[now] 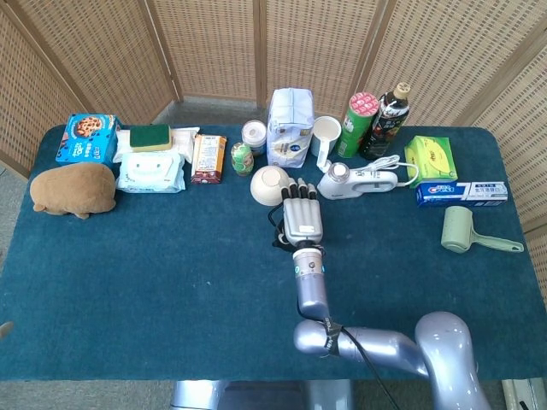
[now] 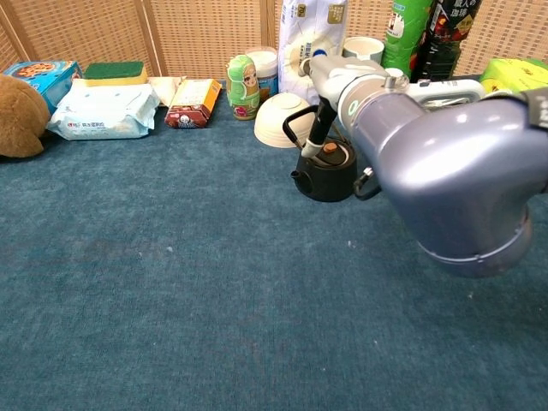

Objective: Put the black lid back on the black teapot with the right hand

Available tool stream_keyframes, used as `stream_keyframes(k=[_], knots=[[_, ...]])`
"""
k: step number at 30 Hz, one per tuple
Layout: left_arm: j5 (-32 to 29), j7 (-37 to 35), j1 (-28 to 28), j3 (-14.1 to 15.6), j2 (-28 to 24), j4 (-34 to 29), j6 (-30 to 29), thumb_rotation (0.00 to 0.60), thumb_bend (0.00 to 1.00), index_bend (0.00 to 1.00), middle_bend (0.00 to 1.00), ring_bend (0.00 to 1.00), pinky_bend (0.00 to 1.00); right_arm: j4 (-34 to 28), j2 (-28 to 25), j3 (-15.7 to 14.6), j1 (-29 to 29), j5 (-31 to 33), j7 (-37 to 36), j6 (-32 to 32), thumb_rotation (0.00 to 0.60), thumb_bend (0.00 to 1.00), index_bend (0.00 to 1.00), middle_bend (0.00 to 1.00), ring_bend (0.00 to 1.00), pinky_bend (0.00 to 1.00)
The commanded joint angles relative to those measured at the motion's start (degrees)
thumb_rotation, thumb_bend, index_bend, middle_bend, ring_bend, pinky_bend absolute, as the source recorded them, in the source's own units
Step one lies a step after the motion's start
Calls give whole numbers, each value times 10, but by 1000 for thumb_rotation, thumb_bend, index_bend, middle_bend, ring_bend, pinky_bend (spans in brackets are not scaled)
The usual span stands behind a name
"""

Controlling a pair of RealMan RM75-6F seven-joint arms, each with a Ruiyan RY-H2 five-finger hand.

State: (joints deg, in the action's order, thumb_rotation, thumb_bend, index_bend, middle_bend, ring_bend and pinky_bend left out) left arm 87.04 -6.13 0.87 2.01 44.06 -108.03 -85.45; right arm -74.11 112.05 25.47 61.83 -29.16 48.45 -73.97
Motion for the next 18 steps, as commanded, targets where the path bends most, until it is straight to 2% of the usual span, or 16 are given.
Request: stream_keyframes(k=[1, 18], knots=[[1, -1, 1, 1, 0, 0, -1, 600, 92, 0, 0, 0, 21, 10, 10, 2, 2, -3, 0, 1, 600, 151, 35, 75, 32, 74], [-5, -5, -1, -1, -1, 2, 3, 600, 92, 0, 0, 0, 22, 9, 4, 24, 1, -14, 12, -1, 600, 152, 35, 75, 32, 74]])
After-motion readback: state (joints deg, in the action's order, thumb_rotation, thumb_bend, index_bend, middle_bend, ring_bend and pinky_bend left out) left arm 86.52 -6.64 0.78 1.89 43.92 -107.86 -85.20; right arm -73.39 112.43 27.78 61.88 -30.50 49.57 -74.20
